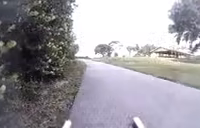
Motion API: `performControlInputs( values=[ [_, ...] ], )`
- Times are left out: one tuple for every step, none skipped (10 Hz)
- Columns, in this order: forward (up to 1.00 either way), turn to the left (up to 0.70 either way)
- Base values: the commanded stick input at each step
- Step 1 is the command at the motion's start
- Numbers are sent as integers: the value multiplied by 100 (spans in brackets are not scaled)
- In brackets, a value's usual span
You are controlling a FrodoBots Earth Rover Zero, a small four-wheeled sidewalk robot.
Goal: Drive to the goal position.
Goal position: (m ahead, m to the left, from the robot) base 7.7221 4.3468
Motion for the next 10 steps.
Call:
performControlInputs(
  values=[
    [0, -70],
    [0, -70],
    [0, -70],
    [0, -49],
    [0, -4],
    [0, 0],
    [0, 0],
    [0, 0],
    [0, 0],
    [23, 0]
  ],
)
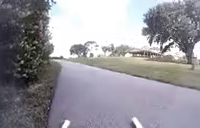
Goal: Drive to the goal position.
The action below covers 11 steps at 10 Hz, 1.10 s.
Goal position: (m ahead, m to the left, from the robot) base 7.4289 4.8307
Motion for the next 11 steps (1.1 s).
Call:
performControlInputs(
  values=[
    [54, 0],
    [70, 0],
    [70, 0],
    [70, 0],
    [70, 0],
    [70, 0],
    [70, 0],
    [70, 0],
    [70, 1],
    [70, 1],
    [70, 1]
  ],
)
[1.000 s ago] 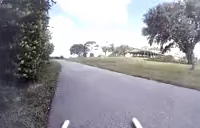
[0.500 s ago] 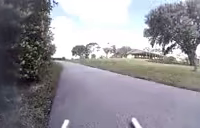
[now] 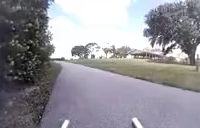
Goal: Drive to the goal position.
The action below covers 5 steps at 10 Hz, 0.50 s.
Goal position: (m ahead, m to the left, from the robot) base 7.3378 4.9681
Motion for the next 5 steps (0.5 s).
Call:
performControlInputs(
  values=[
    [70, 1],
    [70, 1],
    [70, 1],
    [70, 1],
    [70, 1]
  ],
)
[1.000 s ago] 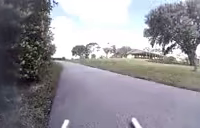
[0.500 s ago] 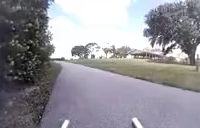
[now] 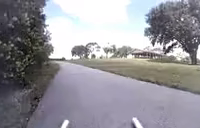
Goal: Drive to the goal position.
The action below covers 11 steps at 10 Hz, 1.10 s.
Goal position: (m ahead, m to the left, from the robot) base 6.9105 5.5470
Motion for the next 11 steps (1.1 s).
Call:
performControlInputs(
  values=[
    [70, 1],
    [70, 1],
    [70, 1],
    [70, 1],
    [70, 1],
    [70, 1],
    [70, 1],
    [70, 1],
    [70, 1],
    [70, 1],
    [70, 1]
  ],
)
